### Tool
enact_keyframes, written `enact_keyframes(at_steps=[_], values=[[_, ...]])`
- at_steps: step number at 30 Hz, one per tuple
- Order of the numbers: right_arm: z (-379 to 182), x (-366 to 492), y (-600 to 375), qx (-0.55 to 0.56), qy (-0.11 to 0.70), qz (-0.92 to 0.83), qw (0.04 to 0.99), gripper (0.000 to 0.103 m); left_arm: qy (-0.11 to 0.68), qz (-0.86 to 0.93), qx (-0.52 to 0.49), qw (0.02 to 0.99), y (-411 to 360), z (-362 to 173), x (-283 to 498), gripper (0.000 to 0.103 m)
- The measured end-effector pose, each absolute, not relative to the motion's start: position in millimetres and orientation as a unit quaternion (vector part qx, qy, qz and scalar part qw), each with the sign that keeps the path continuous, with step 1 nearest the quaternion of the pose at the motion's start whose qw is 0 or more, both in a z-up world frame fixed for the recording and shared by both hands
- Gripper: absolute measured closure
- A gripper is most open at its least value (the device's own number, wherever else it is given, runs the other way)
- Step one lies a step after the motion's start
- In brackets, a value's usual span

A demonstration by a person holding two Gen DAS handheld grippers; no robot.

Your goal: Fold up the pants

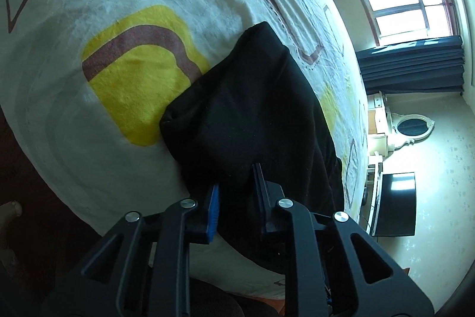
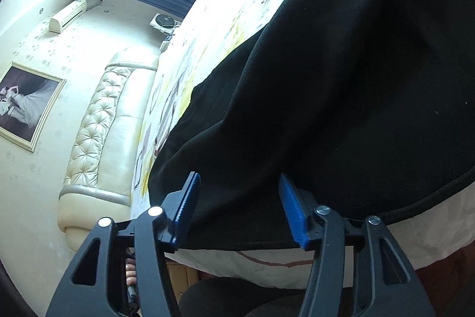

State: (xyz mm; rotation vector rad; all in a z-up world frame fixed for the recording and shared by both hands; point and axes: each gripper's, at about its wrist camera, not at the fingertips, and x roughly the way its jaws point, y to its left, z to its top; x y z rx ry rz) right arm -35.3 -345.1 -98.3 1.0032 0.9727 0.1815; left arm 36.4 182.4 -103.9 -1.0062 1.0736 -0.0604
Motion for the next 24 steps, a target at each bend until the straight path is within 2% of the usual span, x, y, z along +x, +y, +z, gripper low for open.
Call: enact_keyframes(at_steps=[2, 3, 4, 8, 12, 15, 18, 20, 21, 23, 24], values=[[-100.8, -32.9, -343.6, 0.457, 0.452, 0.075, 0.763, 0.076, 0.495, -0.018, -0.456, 0.740, 182.4, -104.2, 37.5, 0.087], [-103.8, -32.8, -342.6, 0.459, 0.454, 0.071, 0.761, 0.080, 0.495, -0.014, -0.458, 0.738, 182.7, -104.7, 38.1, 0.087], [-106.1, -34.6, -343.2, 0.464, 0.453, 0.068, 0.758, 0.089, 0.496, -0.010, -0.458, 0.738, 183.0, -104.2, 38.8, 0.089], [-96.0, -44.0, -344.4, 0.471, 0.439, 0.066, 0.763, 0.093, 0.479, 0.004, -0.434, 0.763, 183.8, -89.7, 37.0, 0.093], [-82.8, -66.1, -334.4, 0.455, 0.441, 0.077, 0.770, 0.093, 0.469, 0.020, -0.403, 0.786, 187.2, -82.8, 33.2, 0.093], [-99.9, -75.7, -342.8, 0.456, 0.466, 0.072, 0.755, 0.093, 0.471, 0.016, -0.417, 0.777, 194.0, -93.4, 30.7, 0.093], [-111.7, -81.8, -358.1, 0.501, 0.464, 0.086, 0.725, 0.091, 0.469, -0.002, -0.390, 0.793, 191.3, -89.7, 29.3, 0.091], [-104.1, -84.8, -366.5, 0.504, 0.463, 0.077, 0.725, 0.081, 0.465, -0.013, -0.369, 0.805, 190.2, -81.4, 24.4, 0.088], [-97.1, -87.3, -374.3, 0.500, 0.458, 0.069, 0.732, 0.076, 0.465, -0.013, -0.360, 0.809, 190.8, -77.5, 21.4, 0.083], [-79.9, -93.9, -401.1, 0.491, 0.439, 0.039, 0.751, 0.057, 0.464, -0.011, -0.353, 0.813, 193.8, -70.9, 15.6, 0.072], [-71.4, -97.7, -420.5, 0.491, 0.426, 0.018, 0.760, 0.056, 0.461, -0.009, -0.355, 0.813, 196.6, -68.6, 12.6, 0.064]])
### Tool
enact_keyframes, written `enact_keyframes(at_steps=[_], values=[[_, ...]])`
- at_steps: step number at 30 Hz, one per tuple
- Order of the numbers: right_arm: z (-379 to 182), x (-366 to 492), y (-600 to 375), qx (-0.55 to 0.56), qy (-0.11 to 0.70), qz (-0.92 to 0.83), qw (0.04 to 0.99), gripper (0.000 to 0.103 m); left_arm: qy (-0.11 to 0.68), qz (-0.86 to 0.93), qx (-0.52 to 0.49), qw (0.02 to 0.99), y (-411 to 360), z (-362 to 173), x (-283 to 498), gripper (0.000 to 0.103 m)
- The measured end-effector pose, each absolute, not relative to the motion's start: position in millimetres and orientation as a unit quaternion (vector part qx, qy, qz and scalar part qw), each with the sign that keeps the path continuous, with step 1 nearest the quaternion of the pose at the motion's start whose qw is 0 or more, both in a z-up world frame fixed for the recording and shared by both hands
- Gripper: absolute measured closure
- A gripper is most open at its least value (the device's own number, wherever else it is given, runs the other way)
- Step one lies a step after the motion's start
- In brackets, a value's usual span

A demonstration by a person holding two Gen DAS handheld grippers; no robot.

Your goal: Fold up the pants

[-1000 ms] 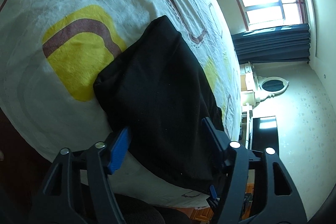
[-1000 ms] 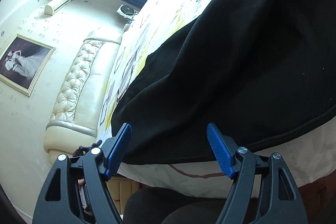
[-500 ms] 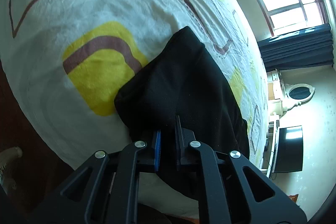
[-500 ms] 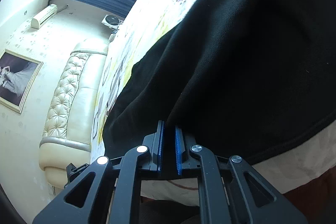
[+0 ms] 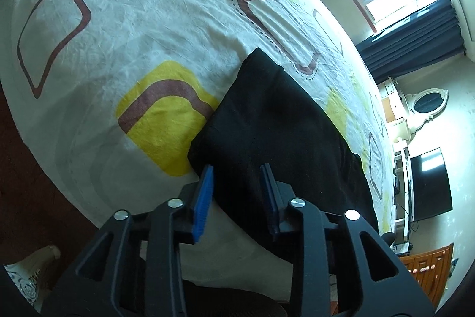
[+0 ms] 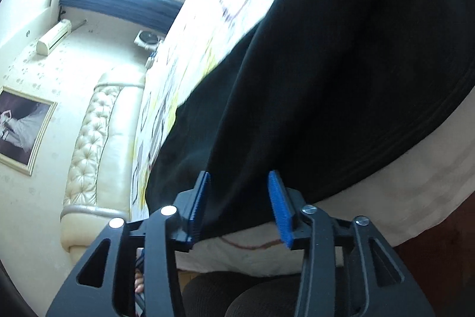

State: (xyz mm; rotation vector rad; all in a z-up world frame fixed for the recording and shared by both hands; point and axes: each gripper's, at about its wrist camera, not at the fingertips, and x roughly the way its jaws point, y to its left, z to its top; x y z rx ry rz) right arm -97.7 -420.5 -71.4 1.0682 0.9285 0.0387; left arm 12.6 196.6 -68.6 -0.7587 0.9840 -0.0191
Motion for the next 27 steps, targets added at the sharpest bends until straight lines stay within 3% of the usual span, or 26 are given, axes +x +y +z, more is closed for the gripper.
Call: enact_keyframes(at_steps=[4, 7, 8, 12, 16, 18, 19, 20, 24, 27], values=[[-35.7, -114.2, -526.6, 0.466, 0.386, -0.100, 0.790, 0.056, 0.455, 0.002, -0.384, 0.804, 207.8, -63.7, 7.4, 0.045], [-19.2, -130.2, -614.4, 0.431, 0.370, -0.206, 0.797, 0.050, 0.453, 0.005, -0.401, 0.797, 210.2, -63.3, 13.1, 0.042], [-18.0, -134.9, -640.6, 0.416, 0.374, -0.239, 0.794, 0.046, 0.454, 0.007, -0.402, 0.795, 209.2, -63.7, 14.2, 0.041], [-32.7, -144.1, -722.0, 0.343, 0.431, -0.325, 0.768, 0.046, 0.467, 0.013, -0.404, 0.786, 197.8, -68.1, 18.1, 0.035], [-65.2, -128.9, -745.9, 0.320, 0.491, -0.296, 0.754, 0.044, 0.483, 0.018, -0.406, 0.775, 183.0, -76.0, 20.1, 0.033], [-66.8, -113.2, -733.1, 0.272, 0.510, -0.278, 0.767, 0.058, 0.489, 0.023, -0.403, 0.773, 175.4, -77.7, 22.4, 0.033], [-66.2, -103.4, -724.6, 0.251, 0.522, -0.257, 0.774, 0.087, 0.490, 0.022, -0.402, 0.773, 171.3, -77.5, 23.5, 0.033], [-62.0, -101.0, -721.4, 0.240, 0.528, -0.239, 0.779, 0.094, 0.490, 0.021, -0.401, 0.774, 167.5, -76.6, 24.7, 0.033], [-61.2, -117.6, -738.0, 0.234, 0.517, -0.262, 0.781, 0.094, 0.484, 0.027, -0.385, 0.785, 157.3, -69.8, 27.8, 0.028], [-53.6, -122.0, -735.3, 0.271, 0.475, -0.267, 0.793, 0.084, 0.476, 0.031, -0.381, 0.792, 158.0, -65.9, 26.4, 0.025]])
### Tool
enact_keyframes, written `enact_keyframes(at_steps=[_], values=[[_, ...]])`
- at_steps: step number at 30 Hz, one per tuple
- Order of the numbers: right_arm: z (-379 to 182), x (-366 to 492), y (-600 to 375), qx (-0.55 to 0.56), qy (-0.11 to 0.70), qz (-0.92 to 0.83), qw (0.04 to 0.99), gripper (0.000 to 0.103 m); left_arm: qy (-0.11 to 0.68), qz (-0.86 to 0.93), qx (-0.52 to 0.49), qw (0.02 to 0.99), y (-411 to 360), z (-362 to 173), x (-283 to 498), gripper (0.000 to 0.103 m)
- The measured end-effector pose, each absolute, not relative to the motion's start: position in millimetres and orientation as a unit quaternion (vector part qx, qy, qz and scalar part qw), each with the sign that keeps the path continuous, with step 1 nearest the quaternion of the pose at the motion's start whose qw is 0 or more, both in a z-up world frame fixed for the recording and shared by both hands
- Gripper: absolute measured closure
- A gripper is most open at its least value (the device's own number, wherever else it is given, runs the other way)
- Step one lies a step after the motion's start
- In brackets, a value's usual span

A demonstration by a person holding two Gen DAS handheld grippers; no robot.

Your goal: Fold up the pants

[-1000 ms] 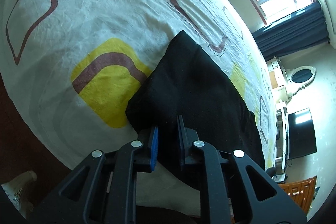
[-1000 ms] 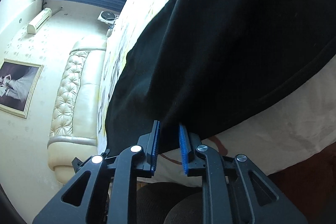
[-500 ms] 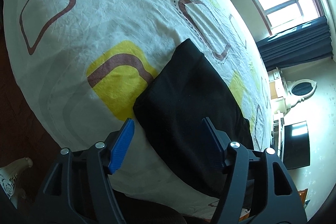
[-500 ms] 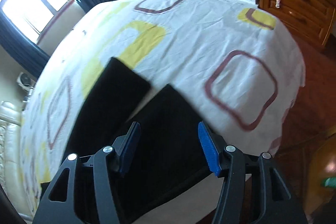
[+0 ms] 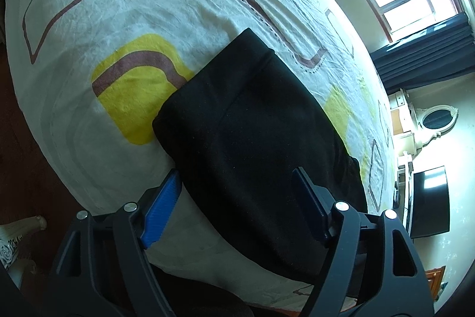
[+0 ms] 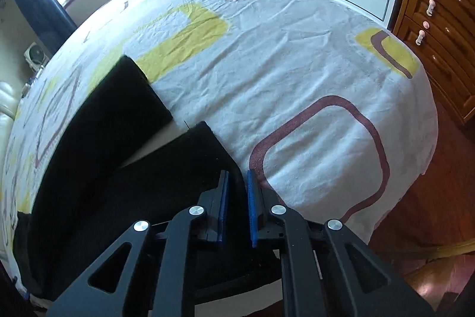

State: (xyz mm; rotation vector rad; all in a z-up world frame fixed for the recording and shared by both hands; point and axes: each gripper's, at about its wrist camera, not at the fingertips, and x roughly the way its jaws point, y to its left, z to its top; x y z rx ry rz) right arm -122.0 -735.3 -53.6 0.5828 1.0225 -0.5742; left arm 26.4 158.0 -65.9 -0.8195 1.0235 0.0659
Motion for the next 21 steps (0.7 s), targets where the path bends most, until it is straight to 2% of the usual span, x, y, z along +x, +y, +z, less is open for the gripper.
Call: enact_keyframes(at_steps=[1, 2, 4, 7, 12, 15, 19, 20, 21], values=[[-45.4, -123.5, -737.5, 0.286, 0.449, -0.286, 0.796, 0.081, 0.474, 0.032, -0.380, 0.794, 159.1, -66.0, 26.2, 0.021], [-37.7, -126.2, -738.2, 0.311, 0.419, -0.291, 0.802, 0.069, 0.473, 0.034, -0.378, 0.795, 160.4, -66.7, 26.1, 0.019], [-34.3, -129.7, -738.5, 0.395, 0.360, -0.257, 0.806, 0.051, 0.476, 0.044, -0.380, 0.792, 164.5, -71.4, 25.3, 0.016], [-59.0, -99.7, -734.3, 0.483, 0.350, -0.183, 0.781, 0.051, 0.500, 0.045, -0.421, 0.756, 172.2, -90.8, 25.5, 0.013], [-84.8, -77.1, -721.0, 0.529, 0.338, -0.177, 0.758, 0.049, 0.500, 0.049, -0.519, 0.691, 189.4, -119.1, 13.0, 0.011], [-86.4, -71.0, -718.4, 0.534, 0.317, -0.190, 0.760, 0.051, 0.495, 0.047, -0.535, 0.683, 193.5, -121.9, 11.0, 0.010], [-90.8, -48.2, -713.4, 0.528, 0.332, -0.185, 0.759, 0.059, 0.497, 0.047, -0.529, 0.687, 191.0, -121.1, 10.0, 0.010], [-90.8, -45.5, -710.9, 0.516, 0.340, -0.195, 0.762, 0.074, 0.497, 0.046, -0.526, 0.688, 190.0, -120.7, 9.7, 0.010], [-89.9, -44.5, -709.2, 0.507, 0.342, -0.202, 0.765, 0.083, 0.498, 0.045, -0.525, 0.689, 188.7, -120.2, 9.9, 0.008]])
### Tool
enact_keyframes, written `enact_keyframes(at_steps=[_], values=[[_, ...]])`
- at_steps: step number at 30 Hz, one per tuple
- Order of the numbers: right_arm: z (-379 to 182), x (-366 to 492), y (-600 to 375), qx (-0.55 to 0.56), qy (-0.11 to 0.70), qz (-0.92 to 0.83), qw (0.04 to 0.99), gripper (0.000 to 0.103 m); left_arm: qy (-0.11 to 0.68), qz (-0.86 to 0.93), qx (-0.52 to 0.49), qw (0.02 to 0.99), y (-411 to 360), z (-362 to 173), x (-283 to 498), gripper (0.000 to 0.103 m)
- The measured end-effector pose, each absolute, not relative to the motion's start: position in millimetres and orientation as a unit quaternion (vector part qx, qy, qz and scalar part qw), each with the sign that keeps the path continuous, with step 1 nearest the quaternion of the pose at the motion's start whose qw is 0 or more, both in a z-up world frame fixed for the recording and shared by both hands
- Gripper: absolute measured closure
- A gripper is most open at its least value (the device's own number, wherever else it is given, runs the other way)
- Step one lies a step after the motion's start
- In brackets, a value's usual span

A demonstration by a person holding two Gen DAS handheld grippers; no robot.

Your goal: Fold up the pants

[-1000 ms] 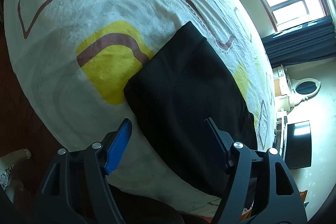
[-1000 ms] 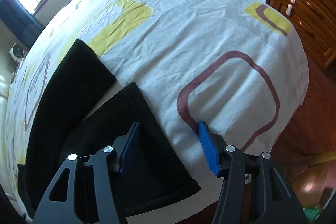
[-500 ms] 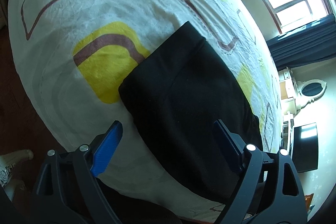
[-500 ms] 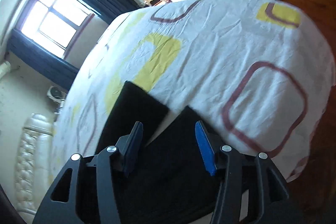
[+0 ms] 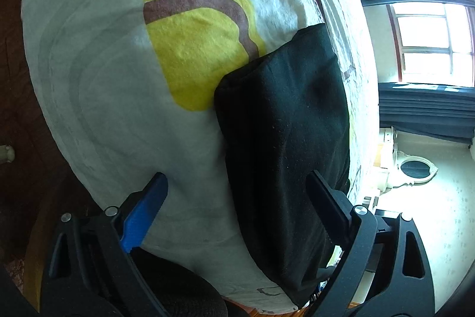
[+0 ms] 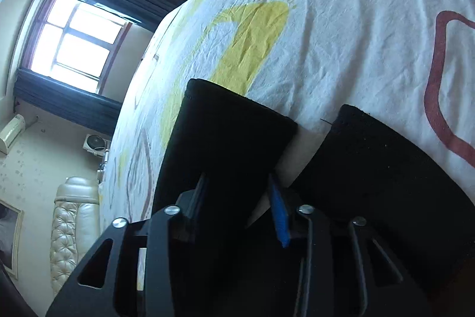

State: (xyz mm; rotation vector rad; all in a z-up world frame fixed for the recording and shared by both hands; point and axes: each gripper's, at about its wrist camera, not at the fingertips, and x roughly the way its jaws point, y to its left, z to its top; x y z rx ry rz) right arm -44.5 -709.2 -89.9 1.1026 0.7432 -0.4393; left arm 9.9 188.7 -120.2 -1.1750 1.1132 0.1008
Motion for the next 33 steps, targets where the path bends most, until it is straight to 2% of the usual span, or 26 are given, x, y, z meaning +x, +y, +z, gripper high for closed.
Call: enact_keyframes(at_steps=[1, 5, 13, 16, 19, 24, 27, 33], values=[[-89.9, -45.3, -708.2, 0.510, 0.337, -0.200, 0.766, 0.095, 0.498, 0.043, -0.525, 0.689, 189.9, -120.7, 13.3, 0.006], [-79.0, -60.0, -703.1, 0.523, 0.300, -0.193, 0.774, 0.098, 0.501, 0.046, -0.514, 0.695, 185.7, -116.9, 14.6, 0.006], [-33.2, -131.7, -696.2, 0.513, 0.252, -0.201, 0.796, 0.099, 0.477, 0.011, -0.452, 0.754, 155.3, -70.7, 6.4, 0.006], [-42.2, -156.2, -700.2, 0.508, 0.267, -0.227, 0.787, 0.099, 0.466, -0.024, -0.410, 0.784, 130.6, -47.7, 4.0, 0.006], [-74.1, -168.0, -702.7, 0.537, 0.292, -0.237, 0.756, 0.099, 0.470, -0.068, -0.376, 0.796, 99.0, -36.4, 3.6, 0.006], [-96.3, -173.0, -703.3, 0.574, 0.278, -0.230, 0.735, 0.098, 0.493, -0.114, -0.341, 0.792, 61.1, -42.0, -0.3, 0.006], [-105.5, -173.5, -705.6, 0.598, 0.266, -0.220, 0.723, 0.093, 0.510, -0.126, -0.329, 0.785, 44.0, -50.2, -2.7, 0.006], [-112.6, -176.5, -709.0, 0.618, 0.248, -0.194, 0.721, 0.090, 0.534, -0.132, -0.319, 0.772, 27.8, -64.0, -4.6, 0.006]])
